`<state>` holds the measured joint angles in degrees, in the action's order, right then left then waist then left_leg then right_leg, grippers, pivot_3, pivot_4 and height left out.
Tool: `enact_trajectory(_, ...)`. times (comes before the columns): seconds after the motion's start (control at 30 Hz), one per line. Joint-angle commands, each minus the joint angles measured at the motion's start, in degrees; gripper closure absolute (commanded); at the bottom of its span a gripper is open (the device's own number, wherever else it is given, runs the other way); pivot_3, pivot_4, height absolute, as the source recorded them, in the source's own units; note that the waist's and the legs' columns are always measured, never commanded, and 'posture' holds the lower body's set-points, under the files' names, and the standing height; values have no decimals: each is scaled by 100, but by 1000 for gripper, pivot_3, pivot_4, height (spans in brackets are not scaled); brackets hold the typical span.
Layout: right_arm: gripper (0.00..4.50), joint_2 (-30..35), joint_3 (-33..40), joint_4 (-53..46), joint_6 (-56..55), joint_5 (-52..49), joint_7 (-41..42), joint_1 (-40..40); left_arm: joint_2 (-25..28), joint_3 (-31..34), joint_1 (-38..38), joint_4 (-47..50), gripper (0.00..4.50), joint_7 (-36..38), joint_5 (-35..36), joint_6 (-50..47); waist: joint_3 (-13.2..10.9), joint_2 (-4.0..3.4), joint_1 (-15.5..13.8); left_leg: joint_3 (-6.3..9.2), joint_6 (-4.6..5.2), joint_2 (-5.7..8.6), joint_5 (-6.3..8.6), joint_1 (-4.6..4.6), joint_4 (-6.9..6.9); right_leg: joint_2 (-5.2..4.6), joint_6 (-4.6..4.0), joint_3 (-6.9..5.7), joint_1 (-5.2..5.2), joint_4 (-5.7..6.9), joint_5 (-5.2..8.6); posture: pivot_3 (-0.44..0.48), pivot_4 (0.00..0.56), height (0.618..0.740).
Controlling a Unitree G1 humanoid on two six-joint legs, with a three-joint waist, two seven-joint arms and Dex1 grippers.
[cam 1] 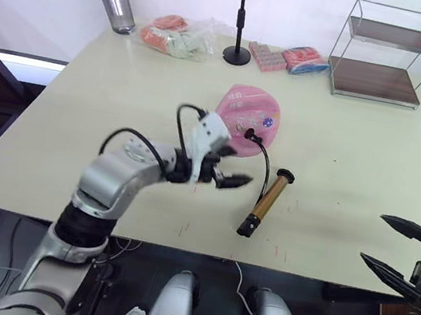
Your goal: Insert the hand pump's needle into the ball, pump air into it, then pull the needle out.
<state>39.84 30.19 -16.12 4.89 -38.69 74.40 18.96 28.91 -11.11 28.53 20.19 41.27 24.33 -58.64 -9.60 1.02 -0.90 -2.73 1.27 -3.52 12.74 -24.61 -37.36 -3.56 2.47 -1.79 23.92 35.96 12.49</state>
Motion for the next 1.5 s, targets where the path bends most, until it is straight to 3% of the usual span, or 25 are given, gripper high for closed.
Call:
enact_trajectory(0.03, 0, -16, 134, -236, -184, -62, 39, 128, -178, -280, -92, 363, 196, -295, 1, -240, 0, 0, -2, 0, 0, 0, 0, 2, -1, 0, -1, 1, -2, 2, 0, 0, 150, 731)
enact_trajectory(0.37, 0, -58, 53, -406, -323, -11, -39, 302, -742, -1137, -114, 335, 196, -1112, -355, -755, 1, -1, -3, 2, 1, 2, 0, 4, -14, 0, -1, 3, -7, 8, 0, 0, 150, 731)
enact_trajectory(0.73, 0, -112, -20, -420, -519, 96, -57, 518, -857, -2064, -184, -66, 196, -1480, -973, -416, 3, -5, -5, 2, 1, 6, -1, 11, -23, -2, -2, 9, -8, 27, 1, 0, 150, 731)
enact_trajectory(0.93, 0, -137, -23, -457, -565, 94, -108, 576, -699, -2063, -282, -104, 196, -1413, -1070, -330, 4, -5, -2, 1, 1, 6, -1, 16, -33, -2, -3, 13, -7, 44, 1, 0, 150, 731)
enact_trajectory(1.13, 0, -175, -109, -448, -593, 116, -168, 532, -487, -1996, -284, -108, 1961, -1245, -1129, -172, 4, -6, -1, 6, 1, 5, 0, 13, -81, -5, -4, 14, -6, 80, 2, 0, 150, 731)
enact_trajectory(1.23, 0, -188, -181, -422, -606, 149, -193, 501, -356, -2013, -301, -85, 3262, -1138, -1151, -80, 5, -7, 0, 5, 1, 5, 1, 14, -95, -9, -4, 14, -7, 87, 1, 0, 150, 731)
enact_trajectory(1.4, 0, -222, -384, -494, -433, 183, -459, 414, -20, -2012, -328, -106, 3407, -917, -1269, 266, 6, -11, 1, 5, 1, 6, 1, 12, -94, -9, -5, 16, -6, 87, 2, 0, 150, 731)
enact_trajectory(1.5, 0, -398, -595, -746, -11, 70, -1157, 223, 45, -1871, -372, -234, 3407, -785, -1292, 657, 8, -13, 0, 6, 1, 6, 1, 8, -94, -9, -5, 16, -4, 87, 2, 0, 150, 731)
